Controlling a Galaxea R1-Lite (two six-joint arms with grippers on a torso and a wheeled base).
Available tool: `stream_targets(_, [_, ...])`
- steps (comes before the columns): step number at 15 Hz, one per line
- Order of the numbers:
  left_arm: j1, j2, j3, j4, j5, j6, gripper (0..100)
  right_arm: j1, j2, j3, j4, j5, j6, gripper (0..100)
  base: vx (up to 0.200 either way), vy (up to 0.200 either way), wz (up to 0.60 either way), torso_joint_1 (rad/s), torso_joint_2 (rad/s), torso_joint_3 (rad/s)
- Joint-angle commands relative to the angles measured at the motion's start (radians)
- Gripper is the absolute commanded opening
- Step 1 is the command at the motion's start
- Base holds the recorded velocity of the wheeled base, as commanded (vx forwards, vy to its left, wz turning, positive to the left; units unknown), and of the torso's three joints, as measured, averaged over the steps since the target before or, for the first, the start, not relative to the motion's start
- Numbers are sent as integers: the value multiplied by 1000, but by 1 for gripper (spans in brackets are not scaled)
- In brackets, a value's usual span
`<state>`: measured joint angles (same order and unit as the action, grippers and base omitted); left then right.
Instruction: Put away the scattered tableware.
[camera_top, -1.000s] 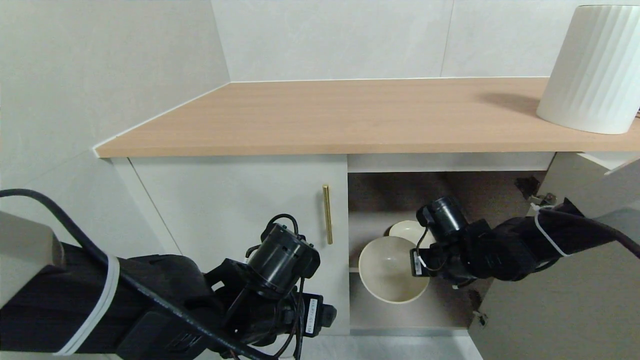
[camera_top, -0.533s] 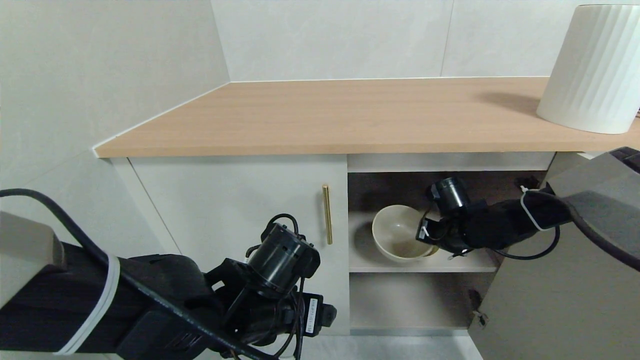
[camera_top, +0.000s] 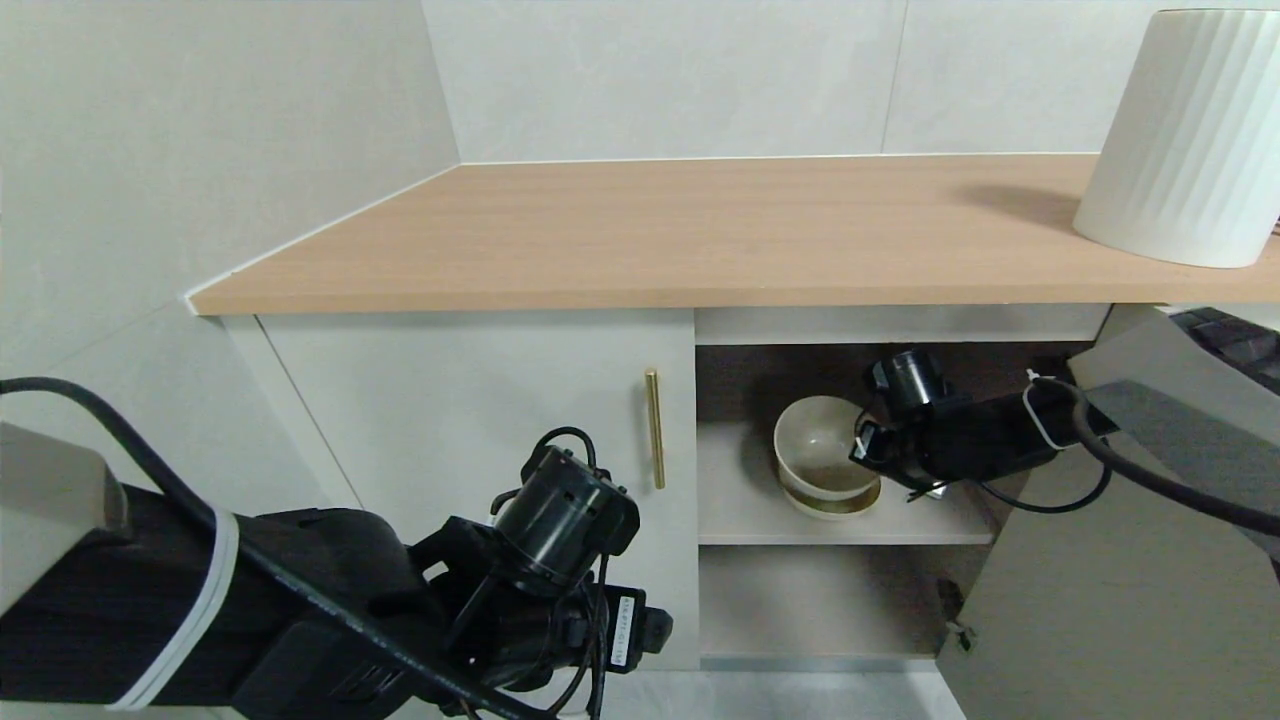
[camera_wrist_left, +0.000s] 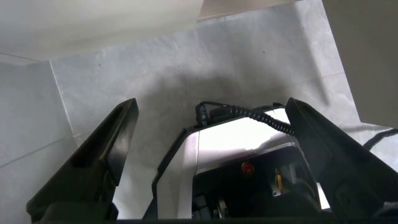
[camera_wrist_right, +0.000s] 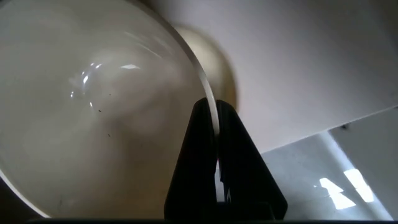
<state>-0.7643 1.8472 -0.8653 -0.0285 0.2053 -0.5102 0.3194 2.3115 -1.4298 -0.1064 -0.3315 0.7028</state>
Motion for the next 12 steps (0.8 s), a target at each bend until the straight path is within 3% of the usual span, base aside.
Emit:
stream_targets(1, [0, 0, 0, -1, 0, -1, 100, -5, 28, -9, -1, -1, 0, 0, 0, 0, 0, 0, 0, 0])
stream_targets(12, [2, 0, 0, -1, 0, -1, 100, -5, 36, -12, -1, -3, 0, 0, 0, 0, 0, 0, 0, 0])
